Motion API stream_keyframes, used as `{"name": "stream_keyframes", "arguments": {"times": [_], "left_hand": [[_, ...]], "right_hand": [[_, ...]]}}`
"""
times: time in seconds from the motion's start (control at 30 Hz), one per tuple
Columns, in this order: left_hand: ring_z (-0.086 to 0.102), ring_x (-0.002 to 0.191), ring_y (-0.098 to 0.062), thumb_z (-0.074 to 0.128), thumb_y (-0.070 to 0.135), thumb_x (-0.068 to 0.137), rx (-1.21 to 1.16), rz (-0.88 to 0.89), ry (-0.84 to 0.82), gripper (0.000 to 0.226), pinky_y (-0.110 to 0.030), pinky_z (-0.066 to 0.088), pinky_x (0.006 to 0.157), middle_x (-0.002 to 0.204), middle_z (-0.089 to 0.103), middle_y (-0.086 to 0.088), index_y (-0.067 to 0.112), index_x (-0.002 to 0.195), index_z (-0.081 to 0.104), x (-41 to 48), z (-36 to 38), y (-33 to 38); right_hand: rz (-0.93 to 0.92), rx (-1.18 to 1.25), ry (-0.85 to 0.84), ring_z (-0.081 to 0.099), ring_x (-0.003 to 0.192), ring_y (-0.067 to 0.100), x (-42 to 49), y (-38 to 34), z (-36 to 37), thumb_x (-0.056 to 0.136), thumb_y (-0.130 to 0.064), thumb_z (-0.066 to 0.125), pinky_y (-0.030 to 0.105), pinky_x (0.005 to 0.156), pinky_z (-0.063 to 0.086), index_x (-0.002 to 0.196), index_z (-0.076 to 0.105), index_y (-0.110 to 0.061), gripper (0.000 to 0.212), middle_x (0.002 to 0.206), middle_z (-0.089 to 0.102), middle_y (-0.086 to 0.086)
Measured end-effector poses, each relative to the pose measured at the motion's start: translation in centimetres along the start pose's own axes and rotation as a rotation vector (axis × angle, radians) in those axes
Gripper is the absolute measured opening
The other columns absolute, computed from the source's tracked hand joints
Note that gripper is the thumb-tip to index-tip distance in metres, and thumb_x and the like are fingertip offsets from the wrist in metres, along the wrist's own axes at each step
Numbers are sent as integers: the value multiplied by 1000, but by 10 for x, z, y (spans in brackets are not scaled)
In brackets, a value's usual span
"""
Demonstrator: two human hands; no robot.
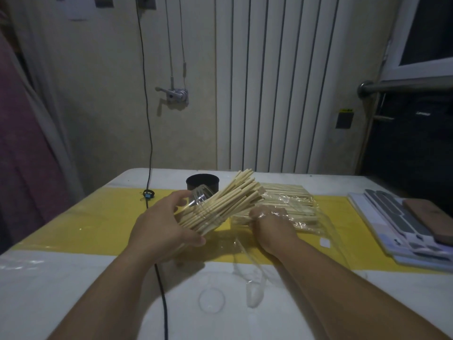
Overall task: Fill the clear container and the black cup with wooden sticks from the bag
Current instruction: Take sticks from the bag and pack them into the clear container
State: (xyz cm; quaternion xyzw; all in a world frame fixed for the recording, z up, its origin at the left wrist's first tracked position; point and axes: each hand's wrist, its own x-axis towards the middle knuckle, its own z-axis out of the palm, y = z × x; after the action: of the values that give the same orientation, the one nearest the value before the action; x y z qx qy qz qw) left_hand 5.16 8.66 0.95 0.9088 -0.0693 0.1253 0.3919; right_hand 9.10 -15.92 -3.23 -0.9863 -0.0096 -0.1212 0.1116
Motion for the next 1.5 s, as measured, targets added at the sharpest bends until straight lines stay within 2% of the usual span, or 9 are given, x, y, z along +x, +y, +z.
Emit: {"name": "stream_keyframes", "arguments": {"times": [0.2, 0.33, 0.53, 0.83, 0.97, 1.07, 1.2, 1.37, 1.5], "left_hand": [[59, 100, -6, 85, 48, 31, -4, 7, -2, 103, -41, 54, 87, 118, 56, 24, 59, 124, 44, 0, 0, -1], [59, 100, -6, 85, 47, 31, -8, 8, -3, 98, -40, 53, 86, 118, 56, 23, 61, 119, 42, -1, 0, -1], [58, 97, -3, 88, 42, 35, -15, 14, 2, 96, -37, 51, 84, 118, 57, 20, 61, 117, 41, -1, -1, 0], [58, 98, -3, 93, 35, 38, -38, 12, 18, 95, -38, 50, 85, 120, 59, 16, 58, 116, 44, -2, 0, 3], [55, 95, 6, 91, 39, 33, -60, -12, 24, 96, -34, 46, 80, 120, 59, 17, 57, 117, 48, -2, 0, 1], [58, 98, -1, 86, 42, 29, -75, -20, 22, 102, -35, 46, 80, 120, 60, 16, 52, 125, 51, 0, 1, 0], [59, 100, -4, 96, 29, 38, -107, -5, 19, 98, -35, 45, 80, 121, 60, 14, 53, 122, 51, -1, 2, -1], [52, 93, 11, 98, 16, 47, -136, 8, 26, 94, -32, 43, 76, 120, 59, 14, 55, 116, 48, -3, 2, 1], [51, 95, 15, 97, 23, 40, -129, 1, 10, 91, -31, 43, 77, 119, 60, 17, 61, 107, 48, -4, 3, 2]], "right_hand": [[-46, 57, 68, 52, 115, 22, -11, -3, -12, 95, -26, 51, 27, 82, 38, 103, 63, -31, 15, 113, 65, -3], [-100, -41, 54, 60, 113, 25, -17, -6, -17, 97, -26, 49, 30, 90, 44, 115, 64, -28, 24, 123, 64, -1], [-147, -154, 73, 62, 106, 29, -31, -13, -20, 93, -19, 51, 33, 80, 46, 113, 64, -24, 24, 121, 57, 4], [-164, -101, 10, 58, 110, 32, -55, -13, -65, 97, -47, 48, 33, 73, 34, 107, 59, -25, 26, 114, 65, 5], [-247, -132, 76, 59, 106, 32, -64, -21, -88, 94, -48, 48, 35, 72, 36, 87, 53, -25, 25, 109, 66, 4], [-332, -143, 242, 63, 87, 30, -69, -26, -96, 83, -43, 49, 32, 62, 32, 72, 48, -22, 24, 90, 68, 3], [-449, -72, 694, 52, 44, 29, -63, -19, -87, 75, -37, 50, 25, 50, 23, 48, 54, -15, 35, 47, 54, 1], [-591, 81, 961, 45, 63, 27, -60, -14, -85, 97, -25, 51, 36, 62, 30, 63, 51, -12, 37, 68, 55, 8], [-482, 176, 1070, 41, 53, 27, -63, -15, -89, 105, -39, 41, 32, 48, 33, 66, 60, -7, 54, 70, 48, 9]]}}
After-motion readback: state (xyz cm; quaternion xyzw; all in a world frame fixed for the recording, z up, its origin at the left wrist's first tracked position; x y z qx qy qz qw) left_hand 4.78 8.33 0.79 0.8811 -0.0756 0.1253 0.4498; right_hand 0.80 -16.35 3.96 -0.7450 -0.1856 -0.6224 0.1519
